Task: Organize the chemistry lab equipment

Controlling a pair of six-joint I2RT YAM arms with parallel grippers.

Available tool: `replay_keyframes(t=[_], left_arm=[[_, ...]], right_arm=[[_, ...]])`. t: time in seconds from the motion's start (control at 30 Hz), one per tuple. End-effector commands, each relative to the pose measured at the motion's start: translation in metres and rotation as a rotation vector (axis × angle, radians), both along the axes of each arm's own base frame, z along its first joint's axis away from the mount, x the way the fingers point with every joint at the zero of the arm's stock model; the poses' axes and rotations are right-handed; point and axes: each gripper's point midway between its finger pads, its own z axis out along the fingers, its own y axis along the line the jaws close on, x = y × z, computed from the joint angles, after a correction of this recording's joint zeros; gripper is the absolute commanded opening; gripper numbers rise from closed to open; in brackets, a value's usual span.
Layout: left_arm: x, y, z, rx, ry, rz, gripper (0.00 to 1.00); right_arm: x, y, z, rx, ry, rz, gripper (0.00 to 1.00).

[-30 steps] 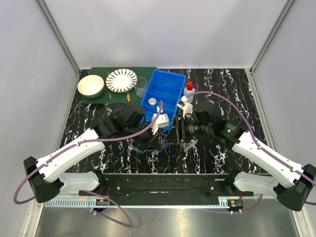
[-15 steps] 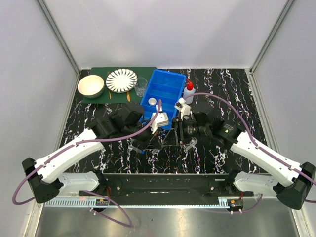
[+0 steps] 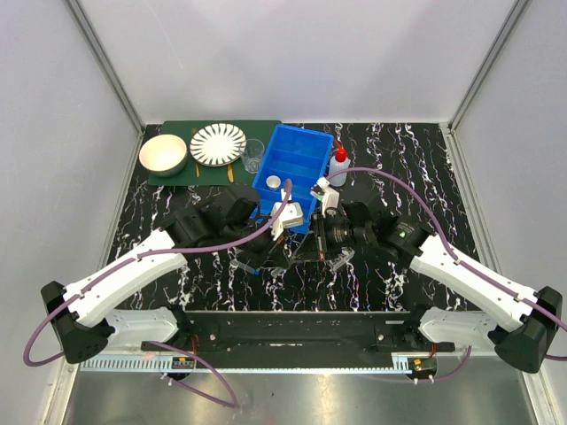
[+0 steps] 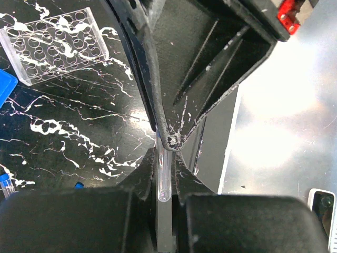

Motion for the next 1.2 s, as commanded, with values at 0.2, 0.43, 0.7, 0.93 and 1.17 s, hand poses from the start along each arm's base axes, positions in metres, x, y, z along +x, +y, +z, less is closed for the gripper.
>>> replay_keyframes(t=[0.2, 0.43, 0.7, 0.93, 1.17], left_arm=[[0.009, -0.008, 0.024, -0.076, -0.090, 0.006, 0.33], [0.009, -0.005, 0.027, -0.091, -0.107, 0.013, 0.95], [0.028, 0.020, 0.029, -0.044, -0.155, 0.221, 0.99], [0.061, 0.052, 0.003, 0.112, -0.185, 0.503, 0.99], [0.079, 0.087, -0.011, 0.168, -0.216, 0.759, 0.99]], right_arm=[[0.004, 0.009, 0.009, 0.026, -0.040, -0.003, 0.00], [0.010, 0.007, 0.007, -0.020, -0.062, -0.022, 0.00], [0.052, -0.046, -0.003, -0.349, -0.221, -0.223, 0.00], [0.092, -0.094, -0.040, -0.617, -0.218, -0.407, 0.00], [0.112, -0.124, -0.082, -0.736, -0.148, -0.491, 0.00]])
